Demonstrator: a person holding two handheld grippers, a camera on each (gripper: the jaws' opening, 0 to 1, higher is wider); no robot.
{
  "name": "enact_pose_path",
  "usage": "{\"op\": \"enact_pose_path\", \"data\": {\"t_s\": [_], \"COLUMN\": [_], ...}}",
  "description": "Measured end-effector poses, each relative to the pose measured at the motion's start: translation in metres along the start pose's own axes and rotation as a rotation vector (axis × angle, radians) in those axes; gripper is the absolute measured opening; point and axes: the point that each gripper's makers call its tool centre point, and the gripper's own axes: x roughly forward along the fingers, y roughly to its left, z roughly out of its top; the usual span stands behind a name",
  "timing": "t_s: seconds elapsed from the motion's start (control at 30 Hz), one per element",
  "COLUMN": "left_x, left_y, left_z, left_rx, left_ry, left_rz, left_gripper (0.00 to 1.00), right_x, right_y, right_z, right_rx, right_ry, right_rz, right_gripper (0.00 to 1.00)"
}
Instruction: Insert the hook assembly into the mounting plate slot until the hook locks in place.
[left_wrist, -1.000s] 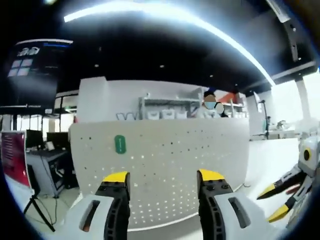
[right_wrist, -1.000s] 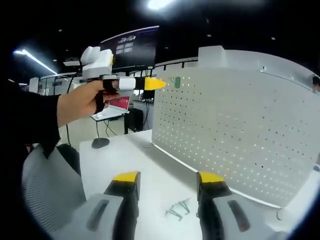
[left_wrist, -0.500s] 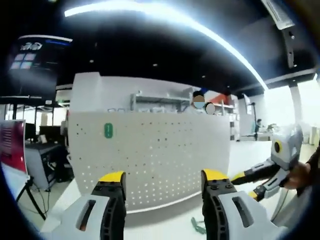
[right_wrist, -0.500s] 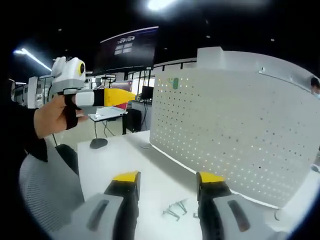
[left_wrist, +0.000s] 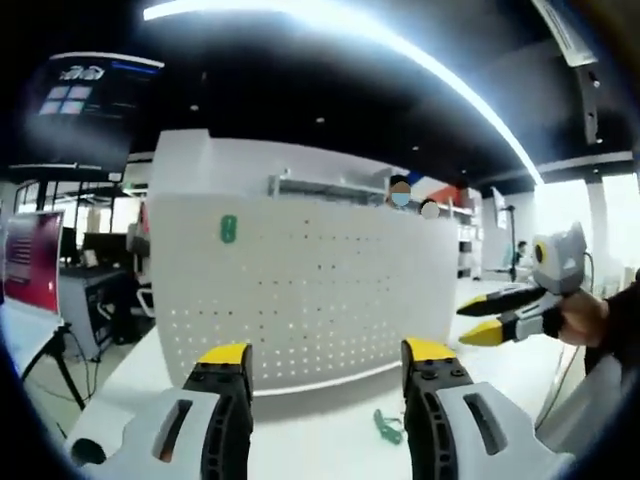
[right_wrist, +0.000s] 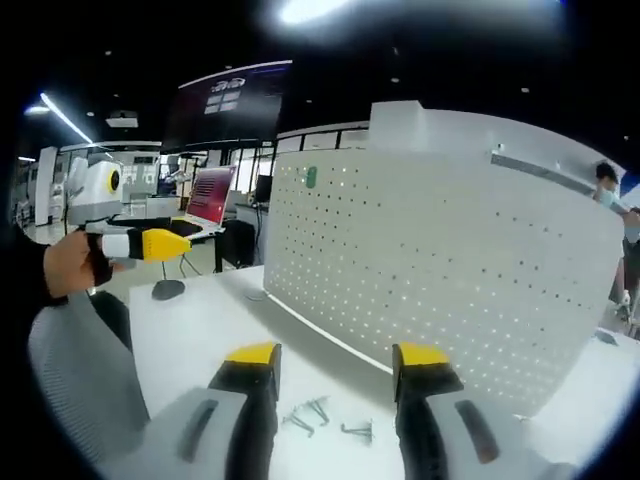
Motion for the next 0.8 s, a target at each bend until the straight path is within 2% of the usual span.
{"op": "enact_pose_path", "data": {"t_s": [0.43,0.57,0.8], "left_x": [0.002,0.0,-0.001], "left_y": [-0.012,-0.01,-0.007], "left_z": [-0.008,-0.008,-0.008], "left_rx": [0.015,0.01,0.004], "left_ry": [0.025,0.024,0.024], "left_rz": [-0.054,-0.053,-0.045], "left_gripper": [0.59,0.59,0.58], "right_x": [-0.016,-0.015,-0.002], "right_y": [-0.043,-0.043,-0.025], "right_z": [0.013,0.008,-0.014], "right_rx": [-0.019,-0.016,-0.011], "right_ry": [-0.006,0.006,0.072], "right_rz": [-0.099,-0.098,-0.029], "right_gripper": [0.42,0.41,0.4]}}
